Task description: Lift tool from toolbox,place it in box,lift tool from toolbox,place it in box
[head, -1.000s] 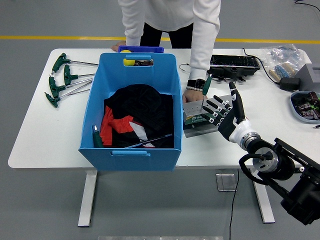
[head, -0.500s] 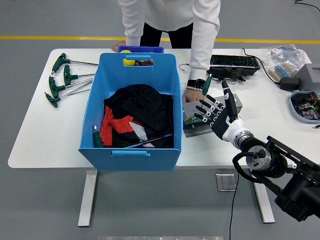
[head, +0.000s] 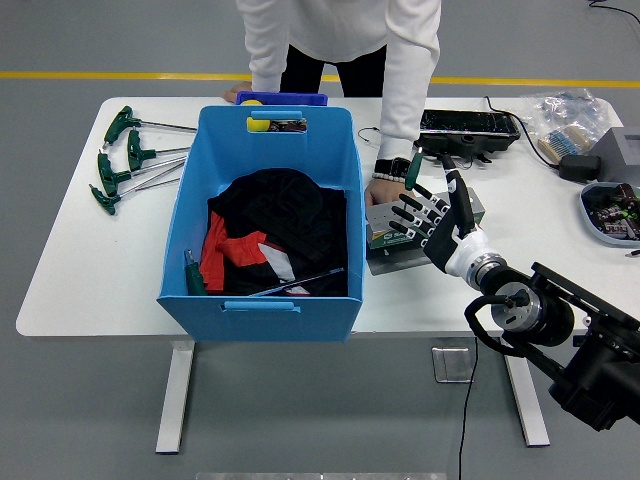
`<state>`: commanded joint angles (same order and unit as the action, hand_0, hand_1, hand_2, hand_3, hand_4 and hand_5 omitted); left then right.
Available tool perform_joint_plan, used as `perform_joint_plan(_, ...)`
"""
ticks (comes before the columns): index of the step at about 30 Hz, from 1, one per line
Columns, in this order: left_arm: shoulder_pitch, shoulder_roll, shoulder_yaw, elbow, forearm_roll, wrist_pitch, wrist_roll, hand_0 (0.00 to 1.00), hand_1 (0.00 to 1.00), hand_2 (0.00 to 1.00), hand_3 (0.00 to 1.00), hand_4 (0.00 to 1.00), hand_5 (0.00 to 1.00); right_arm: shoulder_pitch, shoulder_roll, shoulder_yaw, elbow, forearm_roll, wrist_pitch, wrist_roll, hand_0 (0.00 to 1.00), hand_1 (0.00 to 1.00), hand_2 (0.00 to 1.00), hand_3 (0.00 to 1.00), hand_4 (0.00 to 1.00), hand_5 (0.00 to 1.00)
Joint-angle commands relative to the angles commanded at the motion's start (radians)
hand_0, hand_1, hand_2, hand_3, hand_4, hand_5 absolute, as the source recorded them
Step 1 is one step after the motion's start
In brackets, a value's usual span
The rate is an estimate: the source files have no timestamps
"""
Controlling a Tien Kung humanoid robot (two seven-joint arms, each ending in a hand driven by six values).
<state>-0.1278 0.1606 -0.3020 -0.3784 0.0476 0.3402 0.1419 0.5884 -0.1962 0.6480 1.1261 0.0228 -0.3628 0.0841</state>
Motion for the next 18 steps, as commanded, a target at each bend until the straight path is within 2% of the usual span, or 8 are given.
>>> perform_joint_plan(8, -0.007, 0.000, -0.003, -0.001, 0.005, 0.002, 0.003, 0.800, 0.777, 0.798, 0.808, 0.627, 0.998, 0.033, 0.020, -0.029, -0.032, 0.021, 0.004, 0.001, 0.660, 0.641, 0.758, 0.893, 0.998, 0.921)
perform_joint_plan(18, -0.019, 0.001, 0.000, -0.002, 0.001, 0.003, 0.002, 0.800, 0.777, 0.797, 0.809, 0.629, 0.998, 0.083, 0.014, -0.067, -0.077, 0.034, 0.005, 0.000, 0.660, 0.640, 0.757, 0.892, 0.998, 0.919)
